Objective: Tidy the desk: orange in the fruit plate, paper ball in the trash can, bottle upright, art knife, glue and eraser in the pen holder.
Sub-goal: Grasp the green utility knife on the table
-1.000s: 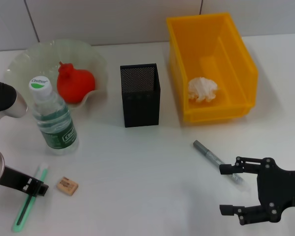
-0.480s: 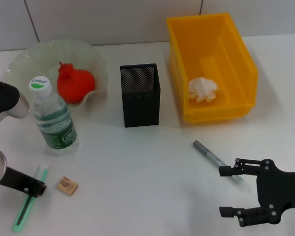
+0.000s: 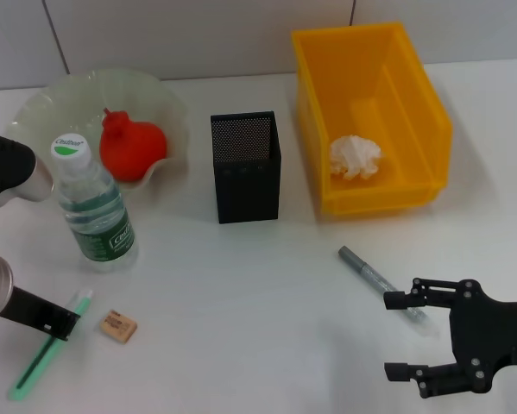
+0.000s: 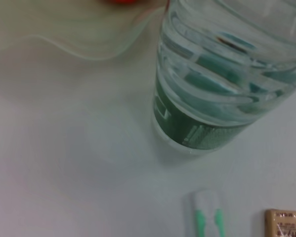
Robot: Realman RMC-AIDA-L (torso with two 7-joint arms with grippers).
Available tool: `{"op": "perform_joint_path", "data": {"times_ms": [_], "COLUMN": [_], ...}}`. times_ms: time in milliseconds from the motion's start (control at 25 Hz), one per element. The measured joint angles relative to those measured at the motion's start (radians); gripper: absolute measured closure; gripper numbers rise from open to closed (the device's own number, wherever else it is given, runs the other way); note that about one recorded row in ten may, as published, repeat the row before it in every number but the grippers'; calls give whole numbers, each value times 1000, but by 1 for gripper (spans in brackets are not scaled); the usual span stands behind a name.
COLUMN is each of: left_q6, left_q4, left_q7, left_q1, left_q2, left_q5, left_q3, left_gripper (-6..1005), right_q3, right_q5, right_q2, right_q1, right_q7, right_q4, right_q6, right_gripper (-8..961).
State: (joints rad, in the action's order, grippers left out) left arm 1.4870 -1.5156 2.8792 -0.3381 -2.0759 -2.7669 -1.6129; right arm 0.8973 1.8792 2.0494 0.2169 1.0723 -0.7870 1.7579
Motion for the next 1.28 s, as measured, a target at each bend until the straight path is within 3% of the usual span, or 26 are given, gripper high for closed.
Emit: {"op": "perform_joint_path", "data": {"times_ms": [320,600,1040,1280], "left_q6": [-1,41,56,55], "left_q4": [31,-21,-79,-81], "left_q7": [-1,-2,-5,-2], "left_q1": [-20,-17,4,5], "left_q2": [1,-1,5,2], "left_q5": [2,3,19,16], "left_q3": [0,-7,5,30], "left_gripper": [895,902,1000,944], "right_q3": [0,0,-1,-2], "right_q5": [2,3,3,3], "right_q2": [0,-1,-1,0], "right_q1": [-2,-2,-1,-2], "right_q7": [0,1,1,1], "right_q4": [0,0,0,0], "right_q6": [-2,-2,-2,-3], "right_gripper": [135,135,135,135]}}
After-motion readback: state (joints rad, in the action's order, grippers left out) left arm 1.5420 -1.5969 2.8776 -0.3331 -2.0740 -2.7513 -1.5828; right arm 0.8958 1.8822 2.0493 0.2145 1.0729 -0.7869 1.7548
